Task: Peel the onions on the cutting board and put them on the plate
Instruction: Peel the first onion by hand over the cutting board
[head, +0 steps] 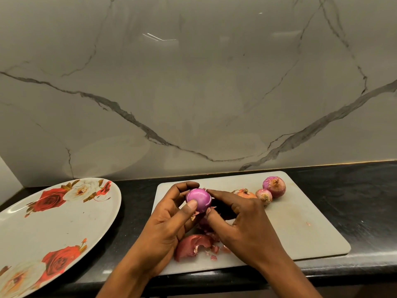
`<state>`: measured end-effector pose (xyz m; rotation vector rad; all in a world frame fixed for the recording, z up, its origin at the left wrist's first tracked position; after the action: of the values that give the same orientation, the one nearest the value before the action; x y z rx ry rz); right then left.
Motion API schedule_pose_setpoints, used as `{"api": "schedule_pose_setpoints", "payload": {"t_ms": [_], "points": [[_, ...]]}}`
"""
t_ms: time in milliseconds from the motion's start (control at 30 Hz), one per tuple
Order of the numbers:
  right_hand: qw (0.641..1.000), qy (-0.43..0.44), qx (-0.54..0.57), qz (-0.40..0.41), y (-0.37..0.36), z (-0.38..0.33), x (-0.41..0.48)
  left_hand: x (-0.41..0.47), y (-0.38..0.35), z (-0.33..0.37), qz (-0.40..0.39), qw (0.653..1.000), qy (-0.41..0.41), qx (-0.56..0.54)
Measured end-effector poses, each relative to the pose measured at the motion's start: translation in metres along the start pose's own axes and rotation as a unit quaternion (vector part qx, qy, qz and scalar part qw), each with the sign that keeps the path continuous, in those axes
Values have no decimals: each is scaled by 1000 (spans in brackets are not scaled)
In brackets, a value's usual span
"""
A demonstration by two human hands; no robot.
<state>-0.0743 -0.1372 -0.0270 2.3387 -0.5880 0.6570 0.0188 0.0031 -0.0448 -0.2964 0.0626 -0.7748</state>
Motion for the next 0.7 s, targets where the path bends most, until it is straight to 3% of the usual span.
{"api": "schedule_pose_setpoints", "payload": {"t_ms": [333, 700], "points": [[999, 7, -17, 28, 1, 6, 0, -4, -6, 2, -37, 996, -34, 79], [997, 17, -18, 68, 6, 10, 0, 1, -2, -3, -12, 999, 21, -23]]}}
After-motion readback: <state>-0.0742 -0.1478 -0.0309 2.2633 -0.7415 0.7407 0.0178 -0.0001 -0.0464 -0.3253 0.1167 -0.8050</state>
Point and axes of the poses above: each hand's wrist, its own x-axis towards the middle knuckle, its own y-axis out of the back of the hand, z = x × y, the point moved 5 cm from there along x, towards the middle knuckle, and after that the axes turned 4 degrees about y, right-handed, at the moved point
